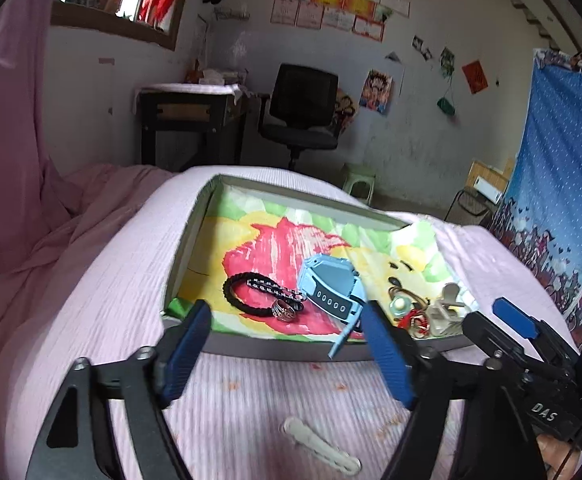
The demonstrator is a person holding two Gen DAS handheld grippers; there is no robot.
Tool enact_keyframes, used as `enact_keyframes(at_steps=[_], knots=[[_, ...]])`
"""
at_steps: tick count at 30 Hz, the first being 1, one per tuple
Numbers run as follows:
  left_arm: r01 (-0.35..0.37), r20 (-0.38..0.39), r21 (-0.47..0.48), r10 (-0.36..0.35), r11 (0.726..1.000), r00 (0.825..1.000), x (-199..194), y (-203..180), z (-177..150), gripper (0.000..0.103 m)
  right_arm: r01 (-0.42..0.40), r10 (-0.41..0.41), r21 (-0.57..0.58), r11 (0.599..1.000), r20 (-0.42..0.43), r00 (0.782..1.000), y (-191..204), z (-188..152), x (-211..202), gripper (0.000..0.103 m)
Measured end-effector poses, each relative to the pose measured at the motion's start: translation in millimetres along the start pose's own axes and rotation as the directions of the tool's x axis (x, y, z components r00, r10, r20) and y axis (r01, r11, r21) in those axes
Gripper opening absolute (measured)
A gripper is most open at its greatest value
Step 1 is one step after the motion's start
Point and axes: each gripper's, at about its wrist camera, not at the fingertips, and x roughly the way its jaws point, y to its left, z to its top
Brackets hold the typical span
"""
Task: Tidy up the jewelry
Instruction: 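Move both tools back toward the white hair clip and large hoop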
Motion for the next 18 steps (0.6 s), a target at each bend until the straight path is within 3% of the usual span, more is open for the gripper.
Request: enact_keyframes(at_steps=[3,8,18], knots=[[-0.003,0.042,-0.001,0.003,1.0,0.999,-16.6,-1.5,-4.7,0.095,-0.008,0.007,0.016,1.0,0.039,0.999,-2.9,-0.1,-17.0,0.084],[-0.016,0.116,0.014,0.014,1.0,0.993,-43.8,-5.5,-15.6,0.1,-0.033,0.029,0.031,0.999,0.109,0.994,-5.5,-4.5,-45.9,0.1],[-0.045,0.202,0.087,0.027,0.995,0.979,-85.7,-19.2,-40.4,0.102,-0.025,0.024,0.003,1.0,0.214,0.976,0.1,-18.0,-90.8,0.102]])
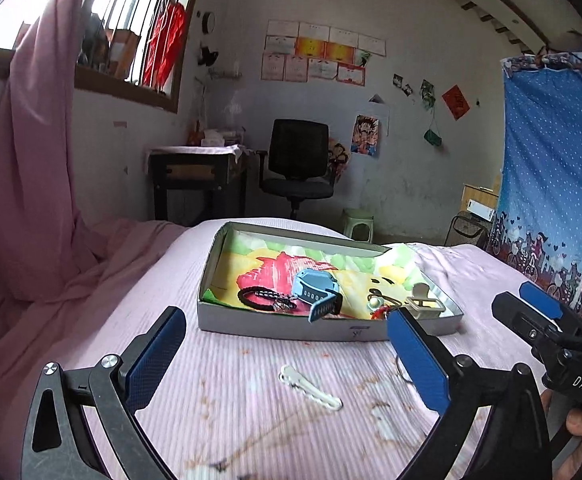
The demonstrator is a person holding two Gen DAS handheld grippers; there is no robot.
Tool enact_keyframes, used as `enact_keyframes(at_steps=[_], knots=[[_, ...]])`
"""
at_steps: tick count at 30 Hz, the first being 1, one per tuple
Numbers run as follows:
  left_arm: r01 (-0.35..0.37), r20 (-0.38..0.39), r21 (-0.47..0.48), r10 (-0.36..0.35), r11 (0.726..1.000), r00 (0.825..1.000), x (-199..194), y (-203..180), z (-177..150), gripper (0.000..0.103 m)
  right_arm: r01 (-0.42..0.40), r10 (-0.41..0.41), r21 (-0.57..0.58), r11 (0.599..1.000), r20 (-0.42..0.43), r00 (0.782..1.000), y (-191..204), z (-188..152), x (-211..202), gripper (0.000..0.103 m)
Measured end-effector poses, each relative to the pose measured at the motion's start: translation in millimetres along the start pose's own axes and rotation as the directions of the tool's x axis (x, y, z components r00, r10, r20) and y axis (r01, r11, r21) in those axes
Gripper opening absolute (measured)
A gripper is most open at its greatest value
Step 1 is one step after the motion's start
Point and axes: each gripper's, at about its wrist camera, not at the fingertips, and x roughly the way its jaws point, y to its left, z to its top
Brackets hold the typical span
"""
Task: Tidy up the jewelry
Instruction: 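Move both tools back toward the white hair clip and large hoop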
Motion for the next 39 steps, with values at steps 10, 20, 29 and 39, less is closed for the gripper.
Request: enact_keyframes(at_steps=[10,20,29,39], knots=[[-0.02,0.002,0.027,0.02,0.999,1.0,-22.2,-2.2,-17.0,0.102,0.018,-0.02,-0.059,0.998,-0.03,0.999,6.7,-12.4,-30.0,0.102],[-0.032,-0.053,0.034,0.033,0.999,0.998,-18.3,0.6,-32.4,0.102,0.043,-0.046,-0.037,0.998,-0.091,0.995,-4.1,-23.9,-32.9,0.102],[-0.035,-0.146,0.029,0.039,0.999,0.988,2.6,5.9,-30.5,0.102,0.054,-0.057,-0.026,0.998,-0.164,0.985,-12.5,-32.2,-17.9,0.102],[-0.002,-0.282,0.011,0.005,1.0,0.959,32.4,4.6,-33.9,0.102,0.042,-0.045,-0.015,0.999,-0.253,0.967,-12.3,-40.0,3.9,0.102]])
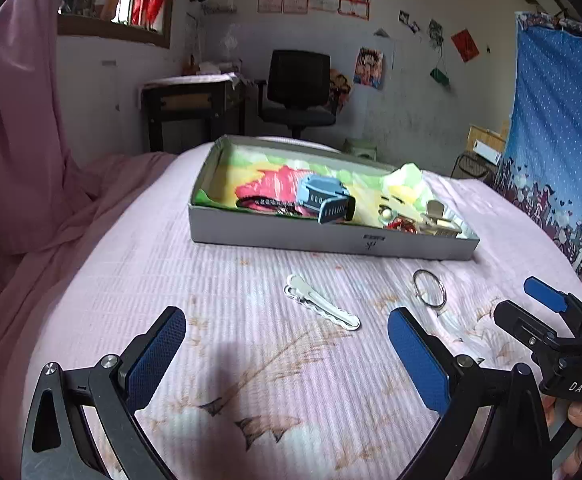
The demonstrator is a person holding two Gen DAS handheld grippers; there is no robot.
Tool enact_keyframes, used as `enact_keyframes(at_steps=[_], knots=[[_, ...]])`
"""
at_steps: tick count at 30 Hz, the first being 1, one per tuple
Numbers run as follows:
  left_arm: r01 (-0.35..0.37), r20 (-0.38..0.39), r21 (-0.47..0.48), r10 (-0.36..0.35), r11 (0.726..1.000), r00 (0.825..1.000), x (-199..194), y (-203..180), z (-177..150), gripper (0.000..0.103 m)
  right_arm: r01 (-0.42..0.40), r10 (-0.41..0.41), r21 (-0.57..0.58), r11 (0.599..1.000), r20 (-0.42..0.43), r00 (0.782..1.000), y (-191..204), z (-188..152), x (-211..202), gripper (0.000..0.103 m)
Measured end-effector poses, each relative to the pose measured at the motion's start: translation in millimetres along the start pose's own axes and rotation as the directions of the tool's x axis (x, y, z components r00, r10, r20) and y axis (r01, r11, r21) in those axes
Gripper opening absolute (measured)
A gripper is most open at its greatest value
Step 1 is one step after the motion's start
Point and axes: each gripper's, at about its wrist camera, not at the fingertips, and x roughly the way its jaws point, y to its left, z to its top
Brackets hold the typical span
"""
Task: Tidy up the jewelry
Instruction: 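Move both tools back toward the white hair clip and large hoop, then grasp the white hair clip with the left gripper while the right grasps the large silver hoop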
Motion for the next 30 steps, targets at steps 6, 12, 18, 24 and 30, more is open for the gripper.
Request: enact_keyframes(at_steps=[6,12,18,24,30], knots=[[-0.002,-0.075,0.019,0.004,1.0,0.997,18.1,-4.1,3.4,0.102,-0.001,0.002,0.023,1.0,-0.044,0.999,-3.8,-2.6,12.2,0.102],[0.008,-0.117,0.021,-0.006,1.0,0.993,30.3,-4.7,6.9,0.102,-0.014,0.018,0.042,0.999,-0.083,0.996,-5.1,-7.4,24.6,0.102],[0.044,-0.144,0.013,-0.042,0.999,0.989,39.8,-4.2,8.5,0.102,-0.022,0.025,0.024,0.999,-0.123,0.992,-0.8,-9.9,34.2,0.101],[0.072,-0.142,0.024,-0.068,0.997,0.987,42.2,-7.9,9.1,0.09,-0.027,0.028,0.011,1.0,-0.137,0.99,2.6,-9.4,39.6,0.089],[0.095,-0.152,0.072,-0.084,0.993,0.985,45.2,-16.2,9.1,0.063,-0.039,0.037,-0.011,0.999,-0.153,0.988,7.6,-7.0,47.6,0.073]])
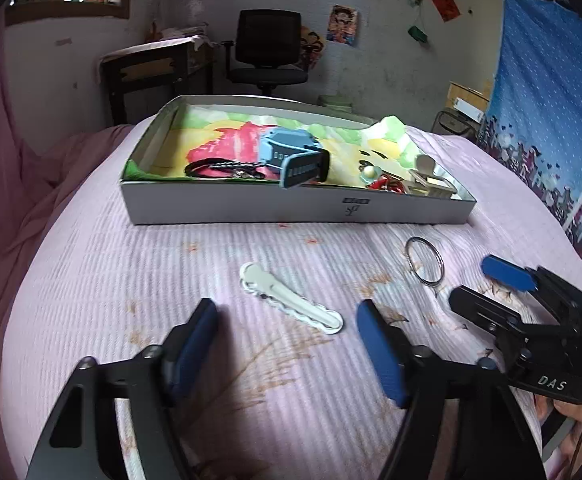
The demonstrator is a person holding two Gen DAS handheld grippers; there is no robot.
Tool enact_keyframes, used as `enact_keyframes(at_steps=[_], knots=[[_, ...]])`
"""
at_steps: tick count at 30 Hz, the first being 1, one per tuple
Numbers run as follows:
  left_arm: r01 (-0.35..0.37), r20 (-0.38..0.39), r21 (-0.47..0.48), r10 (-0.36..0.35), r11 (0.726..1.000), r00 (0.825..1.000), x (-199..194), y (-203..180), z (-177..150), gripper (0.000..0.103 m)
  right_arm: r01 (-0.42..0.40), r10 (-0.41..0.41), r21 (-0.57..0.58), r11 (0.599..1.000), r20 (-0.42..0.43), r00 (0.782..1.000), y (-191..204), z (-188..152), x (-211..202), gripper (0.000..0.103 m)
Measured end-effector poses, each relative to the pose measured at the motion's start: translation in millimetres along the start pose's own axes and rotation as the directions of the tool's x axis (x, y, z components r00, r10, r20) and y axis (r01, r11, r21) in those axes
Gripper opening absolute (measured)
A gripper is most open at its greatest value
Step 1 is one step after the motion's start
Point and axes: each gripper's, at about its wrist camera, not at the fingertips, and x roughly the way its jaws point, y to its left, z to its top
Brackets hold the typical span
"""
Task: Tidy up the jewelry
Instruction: 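Grasp the white hair clip with the left gripper while the right grasps the large silver hoop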
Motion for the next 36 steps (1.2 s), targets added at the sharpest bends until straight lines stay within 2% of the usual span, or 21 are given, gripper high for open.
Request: enact_keyframes(at_steps=[6,10,16,20,33,36], knots=[[0.011,0.0,0.0,-0.011,1.0,1.0,3.4,1.7,1.0,0.044,-0.035,0.035,-0.031,0.999,-0.024,0.999,6.9,6.6,11.4,0.067],[0.042,0.01,-0.035,-0.041,0.999,0.999,3.9,9.5,-0.6,0.044,-0.064,0.063,-0.023,0.998,-0.057,0.996,6.6,6.8,22.4,0.06],[0.089,0.046,-0.085,-0.085,0.992,0.995,1.7,20.0,-7.0,0.043,-0.087,0.088,0.017,0.996,-0.057,0.994,0.6,9.2,28.2,0.051],[0.126,0.058,-0.111,-0.12,0.986,0.991,1.9,26.2,-7.2,0.043,-0.092,0.093,0.015,0.996,-0.063,0.994,3.1,9.5,31.8,0.05],[0.116,0.065,-0.101,-0.11,0.988,0.992,1.8,23.1,-7.8,0.043,-0.114,0.117,0.04,0.993,-0.071,0.991,-0.6,10.4,42.3,0.05],[0.115,0.065,-0.1,-0.109,0.988,0.992,1.8,22.9,-7.9,0.043,-0.1,0.102,0.033,0.994,-0.075,0.992,0.6,9.6,43.4,0.041]])
